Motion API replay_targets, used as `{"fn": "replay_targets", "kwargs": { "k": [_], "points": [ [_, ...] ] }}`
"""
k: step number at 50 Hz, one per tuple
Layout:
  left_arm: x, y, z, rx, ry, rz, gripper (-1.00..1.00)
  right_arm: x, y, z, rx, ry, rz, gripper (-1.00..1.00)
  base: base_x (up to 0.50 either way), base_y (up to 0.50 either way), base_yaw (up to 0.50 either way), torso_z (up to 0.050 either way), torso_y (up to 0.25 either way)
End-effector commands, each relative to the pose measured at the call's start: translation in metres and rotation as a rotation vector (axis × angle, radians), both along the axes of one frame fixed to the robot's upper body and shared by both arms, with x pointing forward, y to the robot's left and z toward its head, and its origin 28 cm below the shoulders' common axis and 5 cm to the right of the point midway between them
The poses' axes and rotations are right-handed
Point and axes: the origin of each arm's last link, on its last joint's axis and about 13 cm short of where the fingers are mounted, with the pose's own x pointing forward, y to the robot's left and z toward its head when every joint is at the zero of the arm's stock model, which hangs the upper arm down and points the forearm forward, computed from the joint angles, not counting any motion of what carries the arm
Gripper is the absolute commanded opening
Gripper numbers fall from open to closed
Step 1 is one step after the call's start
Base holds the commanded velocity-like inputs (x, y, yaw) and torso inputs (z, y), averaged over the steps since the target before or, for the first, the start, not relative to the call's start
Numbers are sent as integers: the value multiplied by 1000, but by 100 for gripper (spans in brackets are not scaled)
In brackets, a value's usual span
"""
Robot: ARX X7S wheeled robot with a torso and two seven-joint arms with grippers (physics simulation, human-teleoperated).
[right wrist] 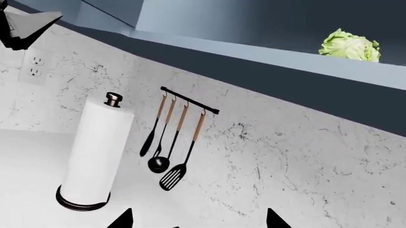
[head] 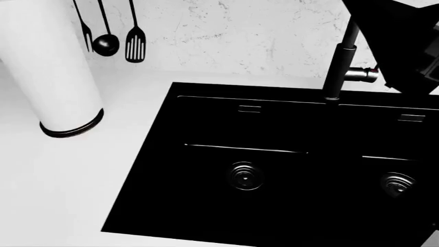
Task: Pick the brussel sprout, mango from the counter and place them in the cabinet. Then close the cabinet.
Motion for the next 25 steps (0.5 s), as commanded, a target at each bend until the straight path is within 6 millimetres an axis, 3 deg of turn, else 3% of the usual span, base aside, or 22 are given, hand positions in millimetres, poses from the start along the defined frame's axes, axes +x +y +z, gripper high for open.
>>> {"fn": "replay_targets", "kwargs": {
  "k": [1,22,25],
  "points": [
    [-23,-25,15,159,-171,-239,100,0,0,1,0,1,1,100,0,0,0,0,0],
    [-42,-43,31,334,-286,-278,100,0,-1,1,2,-1,0,100,0,0,0,1,4],
    [-52,-57,43,436,-354,-299,100,0,-1,1,5,-3,1,100,0,0,0,3,4]
  ]
}}
